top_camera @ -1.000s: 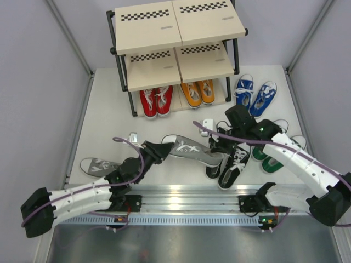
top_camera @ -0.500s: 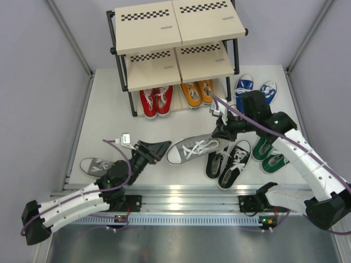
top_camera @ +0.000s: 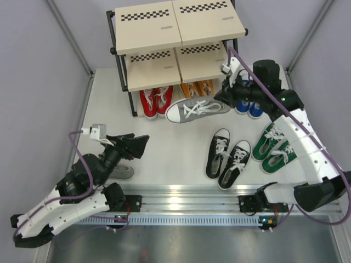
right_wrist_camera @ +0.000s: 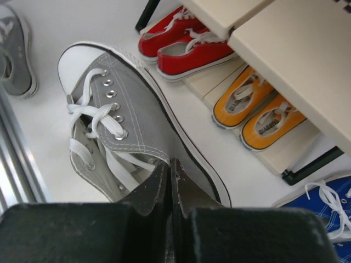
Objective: Place and organize the shoes onto the shoe shelf
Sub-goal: Pick up the shoe, then place the shoe at the shoe shelf.
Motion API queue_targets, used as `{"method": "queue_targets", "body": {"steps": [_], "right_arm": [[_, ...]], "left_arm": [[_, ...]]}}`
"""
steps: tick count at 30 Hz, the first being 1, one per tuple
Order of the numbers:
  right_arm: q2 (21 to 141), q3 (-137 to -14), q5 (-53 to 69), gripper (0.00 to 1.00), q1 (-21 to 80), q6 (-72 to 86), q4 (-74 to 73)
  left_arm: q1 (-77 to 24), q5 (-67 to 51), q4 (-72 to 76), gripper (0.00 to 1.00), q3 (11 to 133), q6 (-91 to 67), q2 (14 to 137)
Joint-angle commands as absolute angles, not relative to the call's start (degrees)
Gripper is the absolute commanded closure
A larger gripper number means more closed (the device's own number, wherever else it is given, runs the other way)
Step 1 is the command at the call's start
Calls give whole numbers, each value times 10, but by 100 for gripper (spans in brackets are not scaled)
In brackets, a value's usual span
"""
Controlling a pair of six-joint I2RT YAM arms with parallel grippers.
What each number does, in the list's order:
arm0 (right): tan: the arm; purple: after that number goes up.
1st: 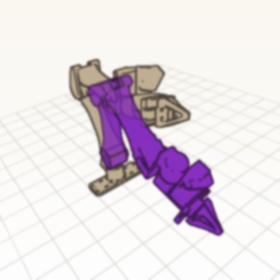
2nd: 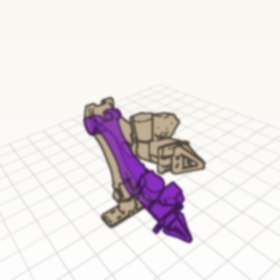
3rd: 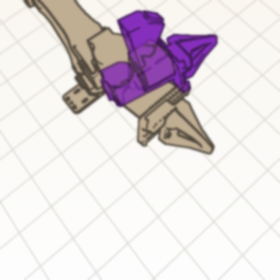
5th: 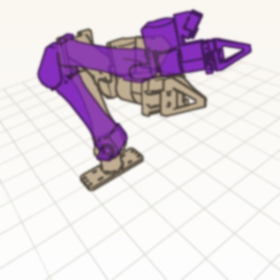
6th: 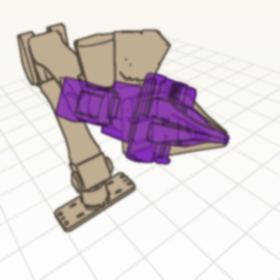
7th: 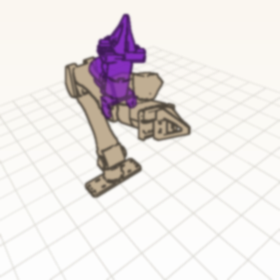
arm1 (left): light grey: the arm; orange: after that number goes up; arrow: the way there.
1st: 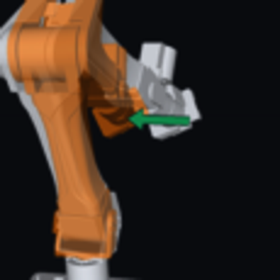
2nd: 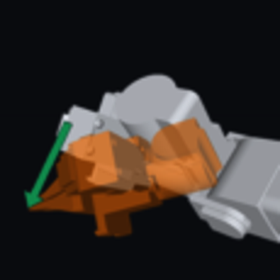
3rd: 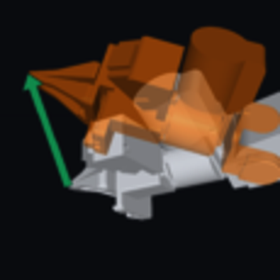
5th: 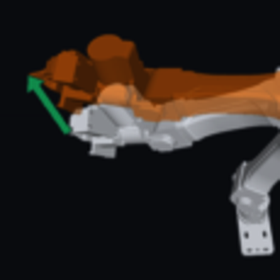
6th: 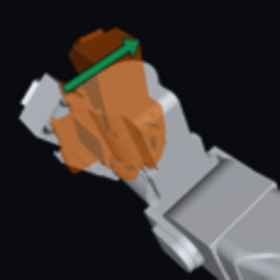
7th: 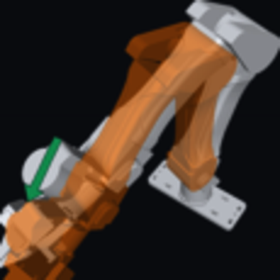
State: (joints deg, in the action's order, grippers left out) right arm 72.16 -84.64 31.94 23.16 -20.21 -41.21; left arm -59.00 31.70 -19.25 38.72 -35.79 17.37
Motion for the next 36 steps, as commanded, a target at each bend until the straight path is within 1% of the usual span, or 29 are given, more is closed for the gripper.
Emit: {"method": "queue_targets", "body": {"steps": [1, 7, 10, 15, 18, 19, 22, 29, 36], "right_arm": [[750, -916, 293, 100, 209, -136, -295], [822, -992, 244, 100, 183, -33, -238], [839, -1001, 229, 100, 170, 21, -201], [842, -983, 203, 100, 156, 103, -131], [843, -968, 156, 100, 154, 153, -104], [845, -969, 122, 100, 154, 165, -98], [853, -966, 71, 100, 154, 215, -88], [874, -954, -19, 100, 153, 306, -70], [899, -953, -60, 100, 154, 375, -49]], "left_arm": [[-589, 339, -319, 15, 410, -252, 160], [-589, 338, -333, 15, 383, -217, 102], [-589, 337, -332, 15, 384, -213, 82], [-590, 339, -334, 15, 374, -221, 54], [-589, 343, -333, 14, 368, -226, 33], [-589, 344, -334, 14, 367, -228, 27], [-590, 347, -334, 14, 366, -229, 11], [-590, 347, -335, 14, 362, -228, 15], [-590, 347, -334, 14, 359, -228, 16]]}}
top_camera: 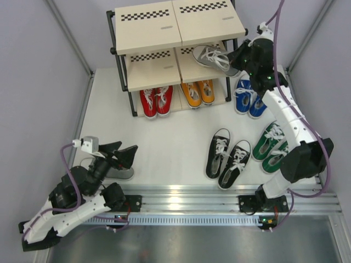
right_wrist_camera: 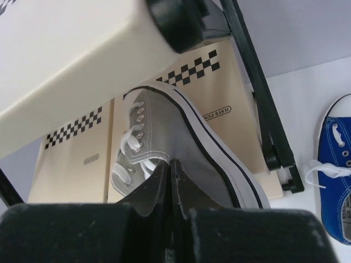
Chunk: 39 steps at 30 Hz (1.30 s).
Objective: Place and organize the shoes onto the shoe shelf
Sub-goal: Place the shoe at the shoe shelf.
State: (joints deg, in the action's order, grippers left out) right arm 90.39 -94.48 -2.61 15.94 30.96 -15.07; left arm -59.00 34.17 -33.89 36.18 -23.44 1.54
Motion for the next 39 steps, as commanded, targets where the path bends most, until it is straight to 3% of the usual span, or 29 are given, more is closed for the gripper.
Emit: {"method": "queue_targets", "body": {"steps": [1, 8, 23, 26, 27, 30, 39], "right_arm": [[899, -948, -61, 100, 153, 384, -41], [926, -947, -58, 100, 152, 461, -25], [976, -962, -62, 100, 134, 466, -5], [969, -953, -33, 79, 133, 442, 21], [965, -941, -18, 68, 132, 434, 39], [953, -926, -4, 56, 133, 404, 49], [868, -875, 42, 36, 133, 222, 40]], "left_arm": [[-590, 348, -335, 13, 359, -228, 16], [-589, 346, -334, 13, 358, -228, 25], [-590, 344, -334, 13, 357, -229, 40], [-590, 345, -334, 13, 357, -229, 40], [-590, 343, -334, 13, 357, -229, 40], [-589, 341, -333, 13, 357, -229, 40], [-590, 332, -332, 13, 357, -227, 41]]}}
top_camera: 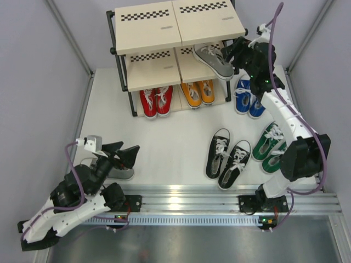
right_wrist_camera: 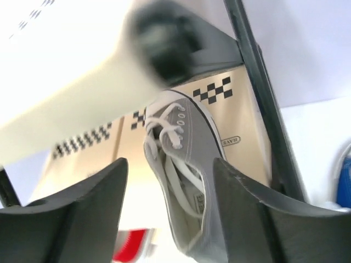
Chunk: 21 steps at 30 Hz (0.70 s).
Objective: Place and organize the shoes onto the shoe shelf
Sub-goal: Place the shoe at the shoe shelf.
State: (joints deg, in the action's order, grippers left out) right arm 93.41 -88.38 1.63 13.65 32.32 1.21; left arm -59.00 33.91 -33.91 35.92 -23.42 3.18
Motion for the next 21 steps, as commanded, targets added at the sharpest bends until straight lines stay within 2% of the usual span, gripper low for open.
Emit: {"method": "queue_targets", "body": {"steps": [1, 2, 3, 4, 6, 9, 13, 21], "right_arm": [[856, -867, 85, 31, 133, 137, 38], [830, -858, 100, 26, 132, 105, 32], [817, -833, 181, 17, 127, 70, 33], [796, -826, 222, 14, 121, -28, 19], [779, -805, 279, 8, 111, -95, -19], [779, -820, 293, 7, 107, -195, -94], [839, -885, 302, 8, 103, -257, -177], [911, -935, 287, 12, 103, -270, -198]], "left_arm": [[-589, 330, -332, 13, 357, -226, 42], [-590, 329, -332, 13, 357, -225, 41], [-590, 328, -332, 13, 356, -225, 42], [-590, 326, -331, 13, 356, -225, 42], [-590, 322, -330, 13, 357, -223, 43], [-590, 315, -330, 13, 357, -221, 43], [-590, 303, -326, 13, 356, -219, 44], [-590, 296, -326, 13, 356, -217, 44]]}}
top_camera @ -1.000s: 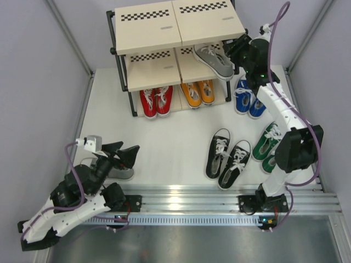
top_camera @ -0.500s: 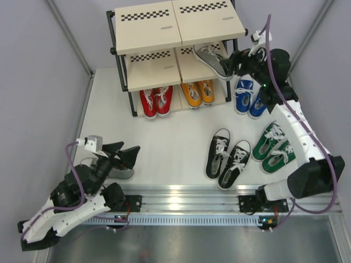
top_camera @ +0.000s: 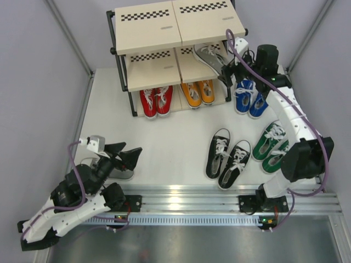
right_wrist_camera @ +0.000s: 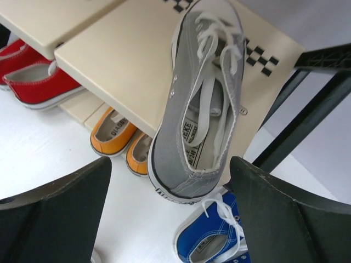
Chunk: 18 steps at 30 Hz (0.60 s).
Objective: Place and organize the shoes onto the shoe shelf
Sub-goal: Place the shoe at the shoe shelf.
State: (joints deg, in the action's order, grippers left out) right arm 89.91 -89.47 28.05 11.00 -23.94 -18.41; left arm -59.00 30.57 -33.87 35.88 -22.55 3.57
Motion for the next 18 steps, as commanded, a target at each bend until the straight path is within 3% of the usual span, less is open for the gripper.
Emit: {"method": "queue_targets", "body": {"steps": [1, 9, 18], "right_arm": [[915, -938, 287, 12, 104, -268, -193], [962, -962, 274, 19, 104, -236, -169], [996, -974, 256, 44, 112, -203, -139]], "left_arm": [[-589, 295, -326, 14, 356, -217, 43], [-590, 294, -325, 13, 356, -215, 44], [-590, 299, -325, 13, 355, -215, 43]]}}
